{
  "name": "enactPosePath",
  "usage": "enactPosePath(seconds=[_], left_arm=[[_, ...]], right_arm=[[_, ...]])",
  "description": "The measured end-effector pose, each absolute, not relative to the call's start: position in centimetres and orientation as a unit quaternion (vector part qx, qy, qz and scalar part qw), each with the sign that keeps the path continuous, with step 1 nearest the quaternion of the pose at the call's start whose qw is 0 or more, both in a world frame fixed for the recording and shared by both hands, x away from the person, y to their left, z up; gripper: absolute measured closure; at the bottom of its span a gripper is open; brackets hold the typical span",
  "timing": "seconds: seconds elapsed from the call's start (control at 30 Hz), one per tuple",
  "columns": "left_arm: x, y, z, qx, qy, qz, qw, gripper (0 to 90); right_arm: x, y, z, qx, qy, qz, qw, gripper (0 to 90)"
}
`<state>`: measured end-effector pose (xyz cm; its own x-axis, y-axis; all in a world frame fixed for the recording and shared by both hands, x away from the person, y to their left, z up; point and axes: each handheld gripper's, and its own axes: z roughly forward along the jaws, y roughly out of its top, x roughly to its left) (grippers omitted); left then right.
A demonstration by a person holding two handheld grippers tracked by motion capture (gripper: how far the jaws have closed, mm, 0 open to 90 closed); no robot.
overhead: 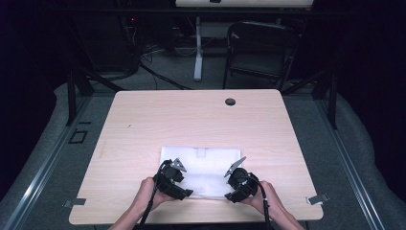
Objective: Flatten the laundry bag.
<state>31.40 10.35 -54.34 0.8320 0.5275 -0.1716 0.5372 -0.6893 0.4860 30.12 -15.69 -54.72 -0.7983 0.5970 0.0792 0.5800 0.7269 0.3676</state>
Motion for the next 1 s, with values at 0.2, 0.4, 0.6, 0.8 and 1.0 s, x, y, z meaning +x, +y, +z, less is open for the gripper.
enactPosePath(seconds=[0.2, 0.4, 0.6, 0.8, 1.0], left_arm=[[31.0, 9.3, -55.6, 0.929, 0.282, -0.012, 0.24, 39.4], [30.6, 9.1, -55.6, 0.929, 0.277, -0.012, 0.245, 45.3], [30.2, 8.7, -55.5, 0.934, 0.268, -0.002, 0.237, 49.5], [30.6, 9.0, -55.6, 0.932, 0.269, -0.006, 0.242, 55.7], [30.7, 9.1, -55.6, 0.931, 0.27, -0.009, 0.247, 56.7]], right_arm=[[30.5, -16.4, -55.0, 0.321, 0.929, 0.181, 0.019, 62.2], [30.7, -17.2, -55.0, 0.322, 0.929, 0.183, 0.017, 67.1], [30.5, -17.4, -54.9, 0.32, 0.931, 0.173, 0.015, 62.8], [29.8, -16.3, -54.1, 0.29, 0.929, 0.229, 0.028, 59.4], [29.7, -15.3, -55.1, 0.283, 0.938, 0.2, 0.028, 66.5]])
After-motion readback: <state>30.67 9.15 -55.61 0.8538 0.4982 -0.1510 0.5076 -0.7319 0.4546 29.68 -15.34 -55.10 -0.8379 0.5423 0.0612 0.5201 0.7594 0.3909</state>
